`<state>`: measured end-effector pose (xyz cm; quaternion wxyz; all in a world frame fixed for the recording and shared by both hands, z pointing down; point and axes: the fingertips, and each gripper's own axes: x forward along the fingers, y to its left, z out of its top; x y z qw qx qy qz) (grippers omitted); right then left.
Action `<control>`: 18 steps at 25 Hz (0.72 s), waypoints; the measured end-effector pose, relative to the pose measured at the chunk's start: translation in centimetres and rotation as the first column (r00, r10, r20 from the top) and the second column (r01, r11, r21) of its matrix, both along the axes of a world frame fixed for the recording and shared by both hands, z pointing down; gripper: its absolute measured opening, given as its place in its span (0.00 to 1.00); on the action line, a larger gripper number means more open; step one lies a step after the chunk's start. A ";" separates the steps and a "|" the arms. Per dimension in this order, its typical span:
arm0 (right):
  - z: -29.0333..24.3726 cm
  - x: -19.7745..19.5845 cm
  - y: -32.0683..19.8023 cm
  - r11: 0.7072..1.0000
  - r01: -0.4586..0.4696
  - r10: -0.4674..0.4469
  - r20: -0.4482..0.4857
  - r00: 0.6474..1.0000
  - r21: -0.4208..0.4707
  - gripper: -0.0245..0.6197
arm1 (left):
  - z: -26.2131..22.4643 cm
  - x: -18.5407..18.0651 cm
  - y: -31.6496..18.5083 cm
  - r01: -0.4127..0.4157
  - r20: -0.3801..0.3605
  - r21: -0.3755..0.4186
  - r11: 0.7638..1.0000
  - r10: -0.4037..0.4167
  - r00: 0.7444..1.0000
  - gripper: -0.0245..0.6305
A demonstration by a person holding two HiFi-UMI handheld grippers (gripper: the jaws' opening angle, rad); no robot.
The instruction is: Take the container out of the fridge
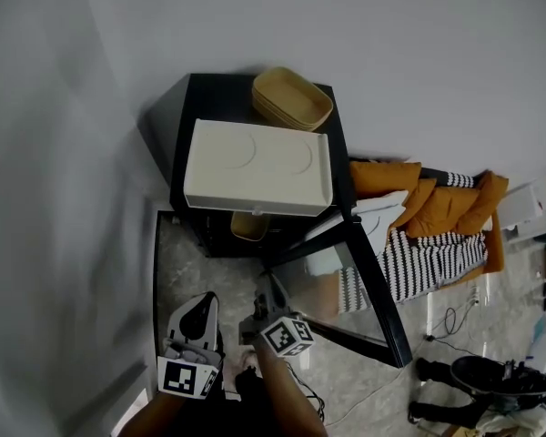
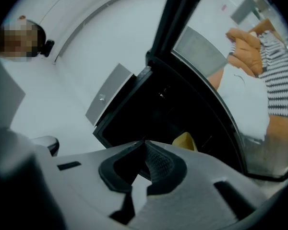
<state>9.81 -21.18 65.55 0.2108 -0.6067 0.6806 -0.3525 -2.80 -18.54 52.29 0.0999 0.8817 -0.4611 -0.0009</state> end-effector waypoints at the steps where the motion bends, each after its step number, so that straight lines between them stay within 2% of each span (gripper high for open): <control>1: 0.8 0.0 -0.3 1.000 0.004 -0.004 0.032 0.999 -0.003 0.04 | 0.2 -0.1 0.0 0.001 0.000 -0.002 1.000 -0.001 1.000 0.04; 4: 3.3 0.0 -1.2 1.000 0.025 -0.024 0.108 0.994 -0.007 0.04 | 0.3 -0.5 -0.2 0.007 0.001 0.005 1.000 -0.007 1.000 0.04; 8: 6.4 0.5 -2.1 1.000 0.005 0.001 0.249 0.969 -0.024 0.04 | 0.7 -1.1 -0.3 0.023 0.002 0.006 1.000 -0.023 1.000 0.04; 12: 9.3 1.0 -3.0 0.999 -0.026 0.042 0.373 0.927 -0.048 0.14 | 1.2 -1.6 -0.5 0.034 -0.003 -0.005 0.999 -0.034 0.999 0.04; 16: 12.4 1.4 -3.2 0.991 -0.064 0.111 0.432 0.895 -0.121 0.21 | 1.6 -1.8 -0.6 0.030 -0.005 -0.012 0.999 -0.030 1.000 0.04; 18: 13.3 1.6 -3.6 0.990 -0.073 0.121 0.462 0.878 -0.120 0.27 | 1.8 -1.8 -0.7 0.022 -0.005 -0.014 1.000 -0.022 1.000 0.04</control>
